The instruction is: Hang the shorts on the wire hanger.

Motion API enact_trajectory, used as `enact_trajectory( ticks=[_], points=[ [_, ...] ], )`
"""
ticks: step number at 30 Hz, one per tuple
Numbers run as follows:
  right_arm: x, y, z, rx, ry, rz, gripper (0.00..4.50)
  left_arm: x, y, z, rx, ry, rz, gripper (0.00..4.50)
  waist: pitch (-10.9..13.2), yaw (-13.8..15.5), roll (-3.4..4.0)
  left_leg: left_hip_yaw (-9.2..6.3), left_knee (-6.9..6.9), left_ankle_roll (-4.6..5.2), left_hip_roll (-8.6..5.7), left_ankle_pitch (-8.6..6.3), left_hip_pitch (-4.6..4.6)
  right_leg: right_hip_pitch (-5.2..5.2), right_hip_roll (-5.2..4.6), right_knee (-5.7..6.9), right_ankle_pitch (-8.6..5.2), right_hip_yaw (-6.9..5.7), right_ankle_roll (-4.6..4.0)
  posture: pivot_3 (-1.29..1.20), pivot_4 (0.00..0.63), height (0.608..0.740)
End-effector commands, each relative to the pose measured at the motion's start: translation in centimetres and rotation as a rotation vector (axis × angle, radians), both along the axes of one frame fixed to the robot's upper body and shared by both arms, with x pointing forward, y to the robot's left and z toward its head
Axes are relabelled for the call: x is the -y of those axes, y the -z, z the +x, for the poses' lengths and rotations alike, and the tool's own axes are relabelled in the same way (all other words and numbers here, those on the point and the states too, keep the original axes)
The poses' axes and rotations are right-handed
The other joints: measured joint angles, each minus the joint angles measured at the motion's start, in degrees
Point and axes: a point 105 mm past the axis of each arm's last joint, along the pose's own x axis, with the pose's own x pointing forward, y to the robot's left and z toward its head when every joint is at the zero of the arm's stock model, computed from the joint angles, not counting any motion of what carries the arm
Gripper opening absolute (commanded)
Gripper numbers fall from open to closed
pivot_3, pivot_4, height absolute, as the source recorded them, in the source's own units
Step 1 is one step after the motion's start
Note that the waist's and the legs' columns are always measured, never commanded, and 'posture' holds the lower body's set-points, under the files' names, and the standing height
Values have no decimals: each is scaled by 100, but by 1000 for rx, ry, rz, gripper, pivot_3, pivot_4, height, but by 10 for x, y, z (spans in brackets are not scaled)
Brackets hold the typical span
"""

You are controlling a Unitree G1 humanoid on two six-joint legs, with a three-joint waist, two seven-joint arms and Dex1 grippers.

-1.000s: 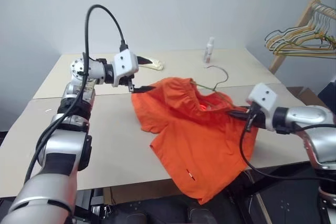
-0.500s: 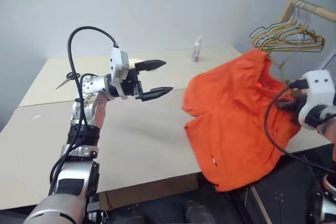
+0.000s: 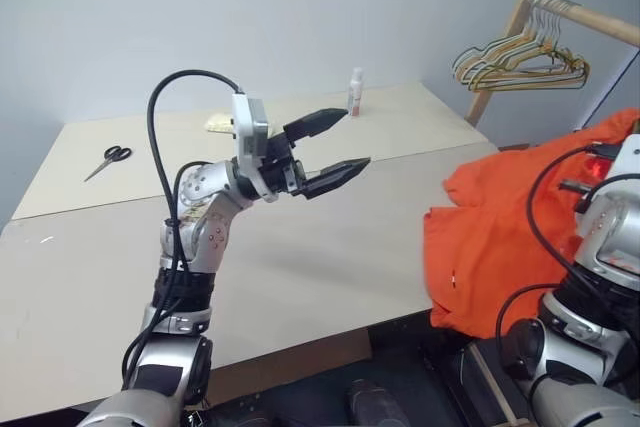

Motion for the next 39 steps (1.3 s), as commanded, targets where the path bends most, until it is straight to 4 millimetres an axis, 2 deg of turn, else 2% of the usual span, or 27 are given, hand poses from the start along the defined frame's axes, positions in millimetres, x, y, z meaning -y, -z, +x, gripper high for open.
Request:
enact_trajectory(
  ticks=[1, 9, 16, 20, 23, 31, 39],
  points=[
    [18, -32, -2, 118, 130, -63, 92, 8, -11, -10, 9, 20, -50, 4500, -6, -6, 17, 1, 0, 0, -2, 0, 0, 0, 0, -1, 1, 3, 1, -164, 0, 740],
    [39, -52, 5, 215, 217, 27, 92, 14, 0, -12, -10, 17, -12, 4500, -23, -132, 59, 4, -19, 1, -6, 1, 0, 15, 4, -4, -3, 14, 4, -174, 0, 740],
    [65, -69, 12, 323, 220, 165, 92, 11, -2, -10, 2, 13, -11, 4500, -21, -178, 75, 9, -35, 1, -8, 0, 3, 16, 4, -15, -7, 18, 9, -182, 0, 740],
    [73, -72, 20, 360, 189, 259, 92, 11, -3, -10, 12, 15, -7, 4500, -18, -224, 80, 20, -47, 1, -9, 0, 8, 15, 5, -19, -14, 31, 21, -184, 0, 740],
    [81, -73, 24, 412, 171, 348, 92, 8, -10, -15, 26, 54, -61, 4500, -15, -272, 85, 31, -53, 2, -10, 1, 11, 14, 6, -20, -20, 42, 30, -180, 0, 740],
    [97, -67, 25, 413, 184, 417, 92, 6, -9, -18, 23, 66, -71, 4500, -11, -291, 85, 54, -62, 3, -12, 0, 17, 12, 6, -26, -35, 67, 53, -171, 0, 740],
    [97, -47, 31, 380, 188, 496, 92, 8, -7, -19, 23, 63, -63, 4500, -9, -298, 82, 78, -64, 14, -15, -7, 27, 12, 7, -30, -37, 92, 59, -161, 0, 740]
  ],
)
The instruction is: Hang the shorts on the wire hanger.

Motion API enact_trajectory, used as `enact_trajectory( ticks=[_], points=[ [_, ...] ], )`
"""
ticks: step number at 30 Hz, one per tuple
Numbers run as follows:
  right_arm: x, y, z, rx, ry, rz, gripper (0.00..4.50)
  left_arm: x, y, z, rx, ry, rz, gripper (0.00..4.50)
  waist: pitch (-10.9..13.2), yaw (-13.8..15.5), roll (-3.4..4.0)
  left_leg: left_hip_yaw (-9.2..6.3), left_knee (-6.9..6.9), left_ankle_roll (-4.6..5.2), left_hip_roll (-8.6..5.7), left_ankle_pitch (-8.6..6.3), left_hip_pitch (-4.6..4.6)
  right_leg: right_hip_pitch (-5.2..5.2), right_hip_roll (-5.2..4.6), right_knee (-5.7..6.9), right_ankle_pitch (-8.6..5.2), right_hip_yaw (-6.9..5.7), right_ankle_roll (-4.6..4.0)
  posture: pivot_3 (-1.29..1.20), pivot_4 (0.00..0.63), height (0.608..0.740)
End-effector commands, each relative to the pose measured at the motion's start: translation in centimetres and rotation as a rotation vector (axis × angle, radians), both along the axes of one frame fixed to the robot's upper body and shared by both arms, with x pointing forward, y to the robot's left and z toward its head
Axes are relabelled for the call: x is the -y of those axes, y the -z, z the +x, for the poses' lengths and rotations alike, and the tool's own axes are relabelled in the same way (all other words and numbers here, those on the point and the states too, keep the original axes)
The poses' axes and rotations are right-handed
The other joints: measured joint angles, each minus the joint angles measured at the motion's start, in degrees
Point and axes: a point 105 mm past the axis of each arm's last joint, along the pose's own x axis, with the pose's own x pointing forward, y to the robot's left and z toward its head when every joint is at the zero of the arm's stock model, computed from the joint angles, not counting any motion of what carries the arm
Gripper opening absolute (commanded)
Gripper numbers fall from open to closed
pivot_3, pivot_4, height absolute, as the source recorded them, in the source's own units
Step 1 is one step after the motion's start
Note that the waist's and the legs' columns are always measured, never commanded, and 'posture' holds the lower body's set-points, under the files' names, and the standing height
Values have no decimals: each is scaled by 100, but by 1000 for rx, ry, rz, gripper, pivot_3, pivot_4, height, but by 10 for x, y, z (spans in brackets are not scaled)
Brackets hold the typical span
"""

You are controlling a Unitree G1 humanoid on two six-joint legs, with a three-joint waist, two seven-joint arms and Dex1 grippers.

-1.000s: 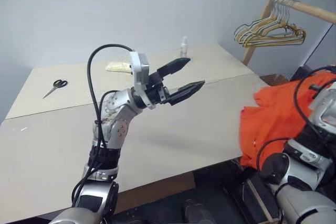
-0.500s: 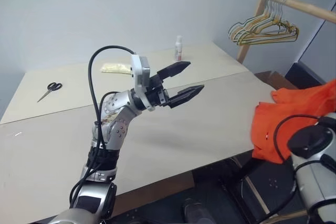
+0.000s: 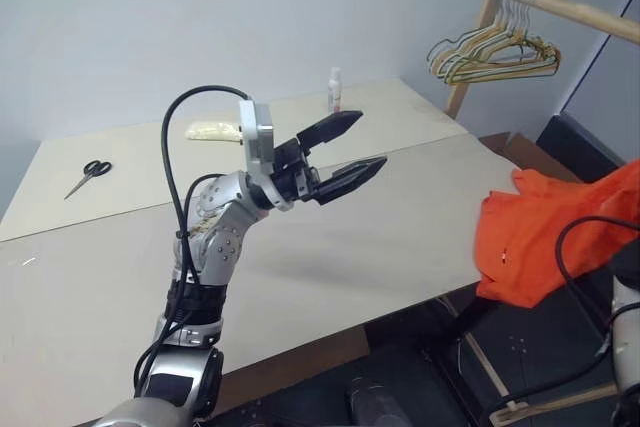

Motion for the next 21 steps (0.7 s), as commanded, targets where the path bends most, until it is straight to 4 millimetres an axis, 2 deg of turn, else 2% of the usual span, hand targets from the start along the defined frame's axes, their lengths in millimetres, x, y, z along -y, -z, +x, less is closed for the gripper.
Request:
enact_trajectory(
  ticks=[1, 8, 15, 20, 21],
  points=[
    [4, -16, 0, 66, 16, 0, 92, 0, -8, -5, 56, -10, -5, 4500, 1, 3, -2, 1, 0, 2, 0, -1, 0, 0, 0, -1, 0, 1, 1, -159, 0, 740],
    [5, -9, 2, -5, -15, -61, 92, 1, -7, -5, 60, -23, -1, 4500, 1, 3, -2, 13, -1, 12, -1, -7, -2, 2, 3, -23, 5, 19, 13, -146, 0, 740],
    [10, -19, -4, -123, 7, -224, 2442, -2, -12, -8, 63, -8, -30, 4500, 1, 31, -1, 22, -1, 20, -2, -11, -8, 2, 2, -40, 13, 30, 26, -135, 0, 740],
    [8, -24, -3, -200, 34, -330, 4225, -2, -10, -10, 63, -5, -27, 4500, -1, 60, 1, 23, -1, 29, -2, -17, -15, 2, 1, -58, 20, 30, 33, -133, 0, 740],
    [7, -26, -3, -224, 40, -370, 4465, -2, -9, -10, 63, -7, -20, 4500, -1, 63, 1, 24, -1, 30, -3, -18, -15, 2, 1, -61, 21, 32, 35, -132, 0, 740]
  ],
)
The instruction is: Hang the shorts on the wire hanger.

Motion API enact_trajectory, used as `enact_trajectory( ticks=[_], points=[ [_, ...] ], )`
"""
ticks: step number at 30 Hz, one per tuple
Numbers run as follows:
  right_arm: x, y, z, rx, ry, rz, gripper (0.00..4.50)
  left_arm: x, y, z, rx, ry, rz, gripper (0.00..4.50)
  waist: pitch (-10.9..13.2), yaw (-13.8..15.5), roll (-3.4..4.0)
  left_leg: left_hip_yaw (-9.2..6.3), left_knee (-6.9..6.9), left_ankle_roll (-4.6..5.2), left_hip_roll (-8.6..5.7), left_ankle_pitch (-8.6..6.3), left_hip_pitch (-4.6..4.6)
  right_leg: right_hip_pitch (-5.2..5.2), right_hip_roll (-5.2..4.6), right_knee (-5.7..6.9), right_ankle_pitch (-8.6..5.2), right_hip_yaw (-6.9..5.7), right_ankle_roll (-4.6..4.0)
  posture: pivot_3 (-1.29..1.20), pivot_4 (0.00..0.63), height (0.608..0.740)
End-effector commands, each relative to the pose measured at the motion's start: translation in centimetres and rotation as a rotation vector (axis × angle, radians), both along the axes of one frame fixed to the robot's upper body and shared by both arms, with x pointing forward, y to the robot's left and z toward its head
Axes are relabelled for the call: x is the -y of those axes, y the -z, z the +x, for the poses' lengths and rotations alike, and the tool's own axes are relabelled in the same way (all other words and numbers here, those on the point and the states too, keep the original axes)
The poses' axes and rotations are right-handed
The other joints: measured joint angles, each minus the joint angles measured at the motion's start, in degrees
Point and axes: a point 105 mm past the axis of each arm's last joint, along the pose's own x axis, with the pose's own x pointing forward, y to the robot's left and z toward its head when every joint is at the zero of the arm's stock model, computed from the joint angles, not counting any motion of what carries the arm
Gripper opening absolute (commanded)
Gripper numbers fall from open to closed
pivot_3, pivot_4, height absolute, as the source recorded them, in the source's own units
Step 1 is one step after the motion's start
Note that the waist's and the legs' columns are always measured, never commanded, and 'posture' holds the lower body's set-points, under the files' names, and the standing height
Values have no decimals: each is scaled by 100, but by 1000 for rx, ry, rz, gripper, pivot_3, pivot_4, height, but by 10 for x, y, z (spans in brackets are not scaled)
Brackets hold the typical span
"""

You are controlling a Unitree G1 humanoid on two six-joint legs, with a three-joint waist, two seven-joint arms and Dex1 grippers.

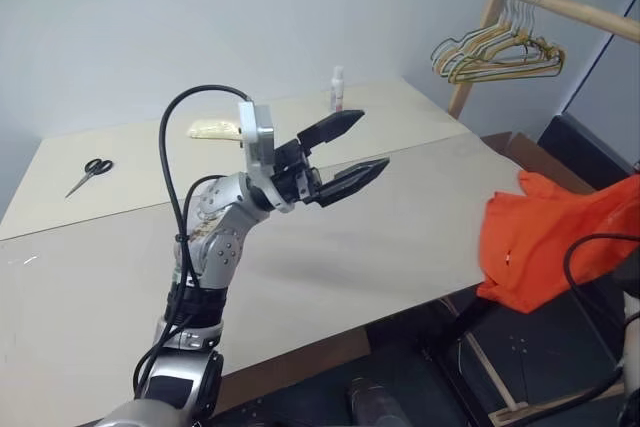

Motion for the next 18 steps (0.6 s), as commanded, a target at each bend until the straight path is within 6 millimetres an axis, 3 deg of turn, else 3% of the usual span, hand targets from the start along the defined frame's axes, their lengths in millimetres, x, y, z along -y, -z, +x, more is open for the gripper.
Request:
enact_trajectory(
  ticks=[1, 6, 10, 14, 18],
  points=[
    [2, -25, -2, -8, 36, -157, 4465, -1, -7, -5, 46, -6, -2, 4500, 0, 6, 1, 1, 1, 0, 0, 0, 0, 0, 0, 0, 1, 1, 2, -133, 0, 740],
    [-6, -52, -6, -152, 129, -518, 4465, 1, -5, -3, 39, -19, -2, 4500, -4, 24, 6, 3, 3, 1, -3, 0, 0, 0, -2, 1, 6, 8, 7, -136, 0, 740],
    [-24, -80, -8, -185, 207, -812, 4465, 1, -3, -1, 35, -27, 0, 4500, -6, 47, 9, 4, 4, 1, -4, 0, 0, -2, -3, 2, 11, 9, 3, -134, 0, 740],
    [-64, -103, 17, -67, 69, -1123, 4465, 0, -3, -2, 36, -29, 2, 4500, -6, 56, 10, 3, 4, 1, -5, 0, 0, -1, -3, -1, 15, 8, 5, -128, 0, 740],
    [-97, -101, 35, 27, -94, -1189, 4465, -3, -3, -2, 41, -40, 8, 4500, -6, 56, 9, 4, 8, 1, -5, 0, 1, 0, -3, 0, 18, 11, 10, -113, 0, 740]
  ],
)
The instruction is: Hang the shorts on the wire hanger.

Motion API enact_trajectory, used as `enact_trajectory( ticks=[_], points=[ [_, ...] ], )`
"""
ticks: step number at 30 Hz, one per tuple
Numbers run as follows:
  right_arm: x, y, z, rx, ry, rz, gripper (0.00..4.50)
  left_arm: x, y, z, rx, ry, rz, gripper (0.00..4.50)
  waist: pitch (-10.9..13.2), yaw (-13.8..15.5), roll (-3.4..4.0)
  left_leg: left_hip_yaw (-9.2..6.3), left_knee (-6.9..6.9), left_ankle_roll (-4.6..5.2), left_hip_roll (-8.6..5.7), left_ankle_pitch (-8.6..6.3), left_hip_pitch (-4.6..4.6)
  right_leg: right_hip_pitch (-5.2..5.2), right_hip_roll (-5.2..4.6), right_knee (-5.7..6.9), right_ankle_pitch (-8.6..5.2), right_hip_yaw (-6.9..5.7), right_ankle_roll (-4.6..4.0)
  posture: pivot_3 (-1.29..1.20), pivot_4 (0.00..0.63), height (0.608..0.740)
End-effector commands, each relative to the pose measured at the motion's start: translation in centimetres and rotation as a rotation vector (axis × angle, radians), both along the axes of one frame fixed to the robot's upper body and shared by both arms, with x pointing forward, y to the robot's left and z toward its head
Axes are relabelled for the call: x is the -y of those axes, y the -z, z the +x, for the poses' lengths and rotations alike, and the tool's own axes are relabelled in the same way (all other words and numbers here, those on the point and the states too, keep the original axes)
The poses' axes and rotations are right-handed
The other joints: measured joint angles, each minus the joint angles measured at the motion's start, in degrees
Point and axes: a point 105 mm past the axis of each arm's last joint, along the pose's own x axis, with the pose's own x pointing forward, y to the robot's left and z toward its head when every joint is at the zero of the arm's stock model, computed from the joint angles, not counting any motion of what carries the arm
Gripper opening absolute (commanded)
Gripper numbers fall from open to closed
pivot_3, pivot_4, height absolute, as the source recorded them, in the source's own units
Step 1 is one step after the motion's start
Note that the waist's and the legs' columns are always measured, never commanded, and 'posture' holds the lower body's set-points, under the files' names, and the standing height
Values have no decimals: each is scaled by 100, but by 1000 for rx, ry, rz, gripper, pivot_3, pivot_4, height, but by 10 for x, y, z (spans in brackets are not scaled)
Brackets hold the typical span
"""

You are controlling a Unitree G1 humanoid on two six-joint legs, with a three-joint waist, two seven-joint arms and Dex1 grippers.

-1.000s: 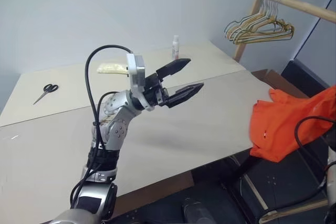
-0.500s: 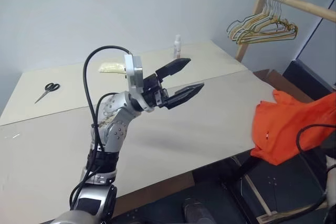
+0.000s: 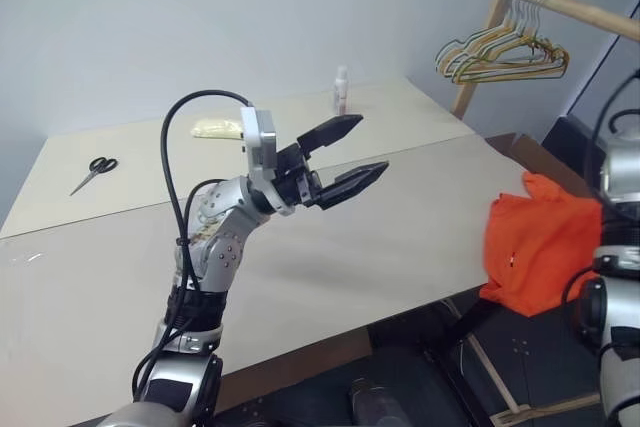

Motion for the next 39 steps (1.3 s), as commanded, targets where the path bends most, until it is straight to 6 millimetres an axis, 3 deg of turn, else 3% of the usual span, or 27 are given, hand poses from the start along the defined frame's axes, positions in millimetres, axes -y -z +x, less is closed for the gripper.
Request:
enact_trajectory(
  ticks=[1, 4, 9, 14, 19, 25, 32, 39],
  points=[
    [-37, -15, 14, 28, -210, -86, 4465, -6, -7, -3, 47, -20, -4, 4500, 0, 23, -1, -1, 0, 0, 1, 0, 0, 1, 0, 0, 7, -1, -10, -110, 0, 740],
    [-73, -4, 29, -54, -446, -94, 4465, -11, -3, -2, 42, -40, 24, 4500, 0, 62, 0, -2, 1, 0, 1, 0, -1, 1, 1, -2, 18, -3, -25, -97, 0, 740],
    [-120, 16, 37, -131, -758, -31, 4465, -22, 4, 1, 30, -88, 71, 4500, 0, 95, -2, -3, 4, 3, 2, -2, -2, -2, 0, -2, 23, -5, -28, -81, 0, 740],
    [-155, 48, 36, -286, -991, -29, 4465, -34, 15, 6, 14, -159, 161, 4500, -1, 235, -5, -5, 5, 4, 2, -3, 0, -1, -1, -4, 24, -8, -30, -29, 0, 740],
    [-188, 85, 19, -475, -1233, -88, 4465, -54, 31, 6, -7, -258, 266, 4500, 1, 422, -9, -4, 7, 5, 2, -3, 6, -14, -2, -3, 26, -10, -32, 22, 0, 740],
    [-193, 125, 10, -714, -1311, -102, 4465, -72, 55, -2, -55, -312, 342, 4500, 4, 740, -24, 1, 8, 7, 3, -4, 21, -16, -3, -3, 28, -14, -36, 75, 0, 740],
    [-206, 163, -17, -945, -1472, -157, 4465, -81, 77, -10, -102, -352, 395, 4500, 4, 1150, -53, 2, 9, 7, 5, -5, 21, -16, -3, -5, 27, -23, -39, 114, 0, 740],
    [-212, 177, -28, -1031, -1541, -179, 4465, -87, 90, -13, -116, -378, 461, 4500, 2, 1322, -66, 3, 10, 8, 5, -5, 21, -16, -2, -5, 27, -30, -42, 128, 0, 740]
  ],
)
